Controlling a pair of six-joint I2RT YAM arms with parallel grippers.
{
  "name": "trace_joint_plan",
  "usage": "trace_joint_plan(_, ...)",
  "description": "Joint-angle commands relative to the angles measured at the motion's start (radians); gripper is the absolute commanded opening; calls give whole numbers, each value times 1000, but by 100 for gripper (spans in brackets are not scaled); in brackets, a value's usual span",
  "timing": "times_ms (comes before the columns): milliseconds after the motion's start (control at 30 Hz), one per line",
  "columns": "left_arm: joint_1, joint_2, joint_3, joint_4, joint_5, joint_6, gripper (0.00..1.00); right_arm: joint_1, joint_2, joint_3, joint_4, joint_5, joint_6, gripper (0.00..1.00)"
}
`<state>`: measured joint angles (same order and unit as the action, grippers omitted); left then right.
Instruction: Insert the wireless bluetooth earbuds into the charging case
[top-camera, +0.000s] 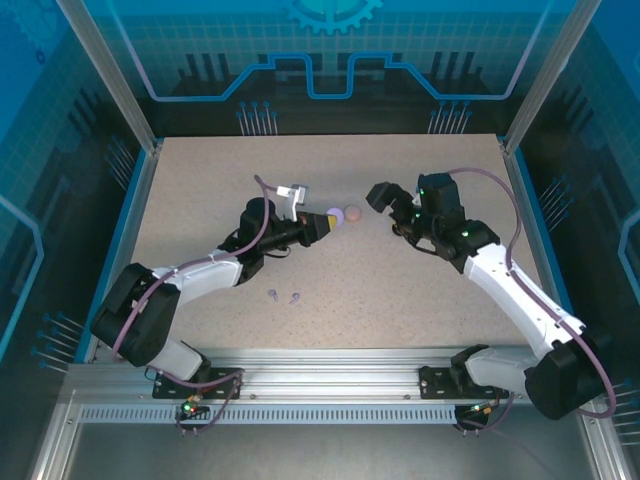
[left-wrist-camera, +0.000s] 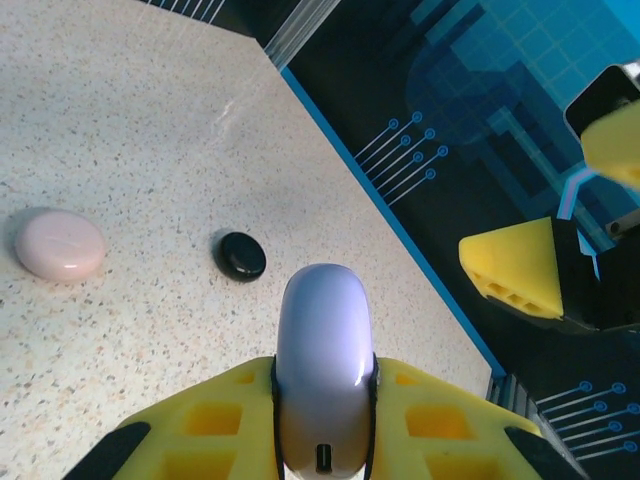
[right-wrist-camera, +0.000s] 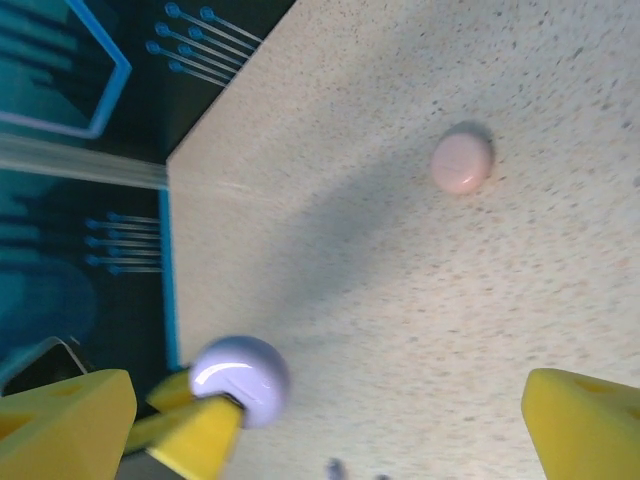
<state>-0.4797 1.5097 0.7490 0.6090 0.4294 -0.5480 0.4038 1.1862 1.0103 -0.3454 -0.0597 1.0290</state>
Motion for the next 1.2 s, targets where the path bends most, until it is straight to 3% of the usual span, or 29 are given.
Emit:
trace_joint_plan(0,27,-34,34,-38,89,28,0,-6,-30,-40,-15,-17,-262,100)
trace_joint_plan(167,49,-35,57,-95,176,46,0,19,-28,-54,28,-127,-451,100)
trace_joint_plan(333,56,-35,66,-105,233,49,0,54,34,-33,43,-204,-521,99)
trace_joint_plan(567,57,-31,74,-111,284,49,0,104,106,-2,67,-207,-538,98)
trace_joint_plan(1167,57,-41,79,-110,326,38,0,76,175,-10,100,-178,-522,95)
